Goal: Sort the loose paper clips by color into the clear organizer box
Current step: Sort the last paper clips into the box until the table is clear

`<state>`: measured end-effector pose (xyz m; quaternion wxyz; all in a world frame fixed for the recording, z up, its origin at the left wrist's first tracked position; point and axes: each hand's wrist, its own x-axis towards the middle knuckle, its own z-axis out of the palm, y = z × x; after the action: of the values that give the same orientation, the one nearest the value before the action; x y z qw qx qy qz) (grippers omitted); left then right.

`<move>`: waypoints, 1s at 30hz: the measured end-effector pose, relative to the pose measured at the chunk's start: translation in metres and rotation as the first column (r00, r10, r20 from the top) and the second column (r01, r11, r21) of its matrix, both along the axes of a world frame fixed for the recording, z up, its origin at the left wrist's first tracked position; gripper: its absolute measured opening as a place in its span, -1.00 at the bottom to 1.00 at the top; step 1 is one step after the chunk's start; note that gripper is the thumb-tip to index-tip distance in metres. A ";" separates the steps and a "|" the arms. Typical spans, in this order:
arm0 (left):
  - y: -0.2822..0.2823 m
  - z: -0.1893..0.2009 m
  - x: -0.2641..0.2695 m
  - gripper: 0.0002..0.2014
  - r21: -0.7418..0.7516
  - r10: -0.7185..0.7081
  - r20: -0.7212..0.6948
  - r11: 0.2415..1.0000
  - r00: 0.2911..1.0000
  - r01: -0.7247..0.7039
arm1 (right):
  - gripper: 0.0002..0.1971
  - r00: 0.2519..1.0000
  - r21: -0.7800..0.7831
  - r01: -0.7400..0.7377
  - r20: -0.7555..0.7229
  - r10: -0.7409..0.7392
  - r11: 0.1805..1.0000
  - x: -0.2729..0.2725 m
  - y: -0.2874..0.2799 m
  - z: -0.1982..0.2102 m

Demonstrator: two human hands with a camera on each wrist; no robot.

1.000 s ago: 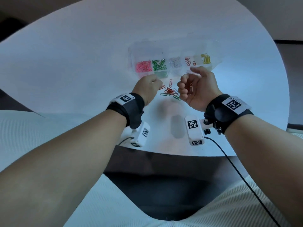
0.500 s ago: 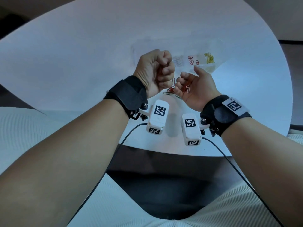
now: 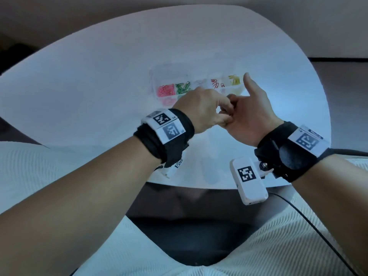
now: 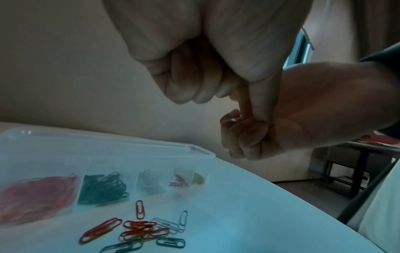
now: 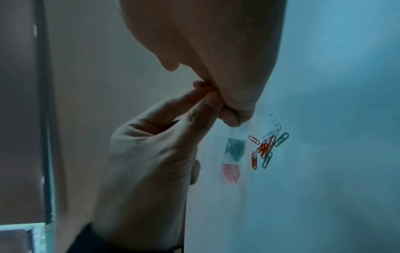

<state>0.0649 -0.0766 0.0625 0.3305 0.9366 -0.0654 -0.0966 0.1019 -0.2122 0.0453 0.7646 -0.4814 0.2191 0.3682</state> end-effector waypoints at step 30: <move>-0.017 0.004 -0.011 -0.76 0.283 0.218 -0.009 0.936 0.976 -0.207 | -0.46 0.993 0.093 0.109 -0.054 -0.104 0.990 -0.003 0.004 0.005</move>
<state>0.0535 -0.0932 0.0666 0.2041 0.9734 0.0573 -0.0873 0.0992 -0.2083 0.0503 0.7998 -0.4226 0.2454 0.3486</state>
